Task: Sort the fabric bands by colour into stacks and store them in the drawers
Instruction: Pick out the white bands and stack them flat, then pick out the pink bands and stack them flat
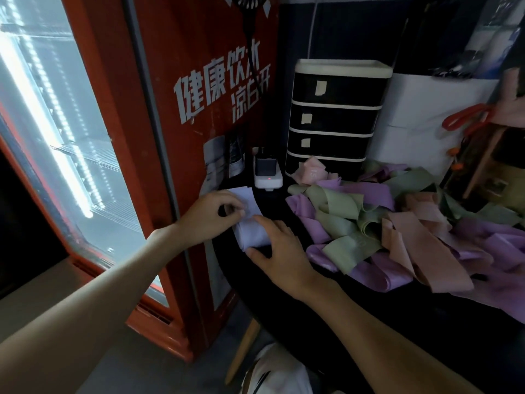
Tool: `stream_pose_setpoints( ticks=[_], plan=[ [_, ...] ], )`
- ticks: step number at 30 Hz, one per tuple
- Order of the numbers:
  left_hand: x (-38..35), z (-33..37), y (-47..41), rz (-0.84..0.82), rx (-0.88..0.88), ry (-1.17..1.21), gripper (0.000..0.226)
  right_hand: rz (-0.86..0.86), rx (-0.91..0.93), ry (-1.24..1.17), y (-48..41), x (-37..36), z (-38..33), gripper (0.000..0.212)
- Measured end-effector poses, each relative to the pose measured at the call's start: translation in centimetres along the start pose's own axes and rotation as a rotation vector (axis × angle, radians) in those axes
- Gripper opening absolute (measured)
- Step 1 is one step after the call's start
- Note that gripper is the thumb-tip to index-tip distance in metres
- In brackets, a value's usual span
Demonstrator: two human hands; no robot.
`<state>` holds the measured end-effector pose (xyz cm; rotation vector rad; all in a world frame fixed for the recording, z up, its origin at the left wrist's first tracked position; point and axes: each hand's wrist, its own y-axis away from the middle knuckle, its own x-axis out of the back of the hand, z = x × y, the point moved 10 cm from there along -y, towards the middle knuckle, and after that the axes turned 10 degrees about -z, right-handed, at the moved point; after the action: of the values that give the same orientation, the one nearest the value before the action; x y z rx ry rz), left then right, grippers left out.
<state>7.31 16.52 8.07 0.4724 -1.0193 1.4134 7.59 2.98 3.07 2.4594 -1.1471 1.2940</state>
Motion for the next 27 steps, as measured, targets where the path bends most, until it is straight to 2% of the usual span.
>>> stream_pose_setpoints(
  ticks=[2, 4, 11, 16, 19, 22, 27],
  plan=[
    [0.0, 0.3, -0.4, -0.018, 0.016, -0.029, 0.01, -0.021, 0.027, -0.04, 0.6, 0.5, -0.6, 0.067],
    [0.0, 0.4, -0.6, -0.043, 0.04, -0.039, 0.006, 0.004, 0.06, 0.008, 1.6, 2.0, -1.1, 0.057],
    [-0.9, 0.3, -0.7, -0.141, 0.095, -0.052, 0.013, 0.248, -0.033, 0.336, 7.4, 9.2, 2.4, 0.03],
    [-1.4, 2.4, -1.3, -0.15, 0.105, -0.078, 0.013, 0.202, -0.03, 0.331, 10.2, 10.7, 4.9, 0.027],
    [-2.2, 5.2, -1.9, -0.099, 0.055, -0.109, 0.009, 0.19, -0.024, 0.317, 11.3, 11.1, 5.3, 0.023],
    [-3.8, 9.2, -2.5, -0.063, -0.025, -0.132, 0.009, 0.195, -0.095, 0.268, 12.2, 12.1, 6.6, 0.026],
    [-7.6, 15.5, -4.0, -0.109, -0.141, -0.067, 0.02, 0.354, -0.177, 0.404, 15.1, 16.5, 8.4, 0.028]
  ],
)
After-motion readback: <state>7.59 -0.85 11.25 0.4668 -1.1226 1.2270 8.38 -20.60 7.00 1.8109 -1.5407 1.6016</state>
